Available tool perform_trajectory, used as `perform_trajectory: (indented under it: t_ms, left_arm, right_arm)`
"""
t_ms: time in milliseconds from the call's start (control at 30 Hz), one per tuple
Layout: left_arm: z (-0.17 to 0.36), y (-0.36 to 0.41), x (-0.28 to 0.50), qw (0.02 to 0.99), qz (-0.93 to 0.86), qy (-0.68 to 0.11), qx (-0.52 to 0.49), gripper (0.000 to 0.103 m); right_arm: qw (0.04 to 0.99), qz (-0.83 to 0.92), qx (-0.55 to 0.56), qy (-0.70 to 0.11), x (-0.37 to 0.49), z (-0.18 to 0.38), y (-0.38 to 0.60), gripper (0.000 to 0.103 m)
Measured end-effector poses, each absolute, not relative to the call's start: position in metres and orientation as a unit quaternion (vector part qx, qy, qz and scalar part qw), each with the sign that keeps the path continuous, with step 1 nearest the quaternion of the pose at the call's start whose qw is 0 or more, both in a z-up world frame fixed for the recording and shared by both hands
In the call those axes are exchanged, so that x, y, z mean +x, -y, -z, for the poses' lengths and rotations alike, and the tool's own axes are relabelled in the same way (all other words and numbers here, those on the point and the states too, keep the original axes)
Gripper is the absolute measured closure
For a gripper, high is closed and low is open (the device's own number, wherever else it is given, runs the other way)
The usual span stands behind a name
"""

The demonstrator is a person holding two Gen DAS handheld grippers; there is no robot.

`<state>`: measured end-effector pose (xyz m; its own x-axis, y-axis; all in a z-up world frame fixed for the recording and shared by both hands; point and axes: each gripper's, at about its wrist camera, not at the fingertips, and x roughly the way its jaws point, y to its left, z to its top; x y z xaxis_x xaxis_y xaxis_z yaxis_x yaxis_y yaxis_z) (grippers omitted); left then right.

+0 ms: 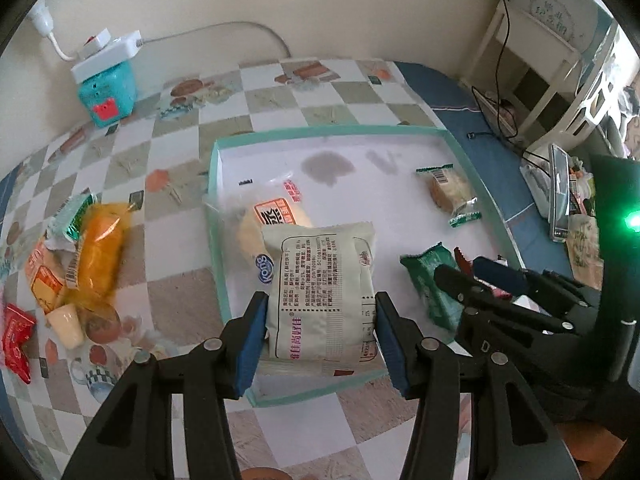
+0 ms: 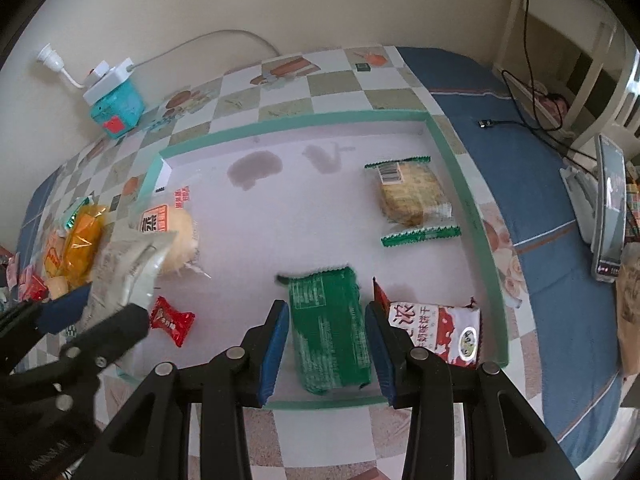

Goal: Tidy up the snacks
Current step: 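Carry the green box and white bread pack into the tray and open both tools, then move both tools back over the remaining snacks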

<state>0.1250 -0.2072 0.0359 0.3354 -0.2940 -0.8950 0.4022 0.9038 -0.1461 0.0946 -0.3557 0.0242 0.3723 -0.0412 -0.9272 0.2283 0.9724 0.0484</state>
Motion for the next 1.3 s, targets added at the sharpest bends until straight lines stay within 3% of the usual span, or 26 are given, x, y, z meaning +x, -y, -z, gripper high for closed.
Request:
perform_trajectory:
  t_ms: [67,133,233,333,400,833,1300]
  left_arm:
    - [-0.035,0.206,0.126,0.813,0.213,-0.539,0.048,0.045]
    - [-0.037,0.203,0.127,0.814,0.209,-0.540,0.044,0.039]
    - [-0.041,0.194,0.131,0.817,0.205,-0.538,0.033,0.037]
    - [-0.047,0.173,0.138,0.826,0.181,-0.533,0.018,0.034]
    - [-0.050,0.155,0.143,0.837,0.149,-0.527,0.012,0.020]
    - [-0.059,-0.012,0.154,0.865,-0.061,-0.496,-0.037,0.006]
    - [-0.081,-0.144,0.124,0.871,-0.150,-0.446,-0.140,0.006]
  right_arm:
    - [0.825,0.082,0.083,-0.553,0.095,-0.027,0.356,0.057]
    - [0.825,0.083,0.082,-0.552,0.095,-0.030,0.356,0.048]
    - [0.827,0.091,0.078,-0.550,0.095,-0.034,0.356,0.026]
    - [0.828,0.091,0.082,-0.546,0.095,-0.038,0.355,0.012]
    - [0.830,0.091,0.080,-0.545,0.095,-0.040,0.352,0.000]
    - [0.843,0.067,0.065,-0.529,0.110,-0.058,0.300,0.000]
    - [0.861,-0.040,-0.001,-0.507,0.140,-0.090,0.178,0.000]
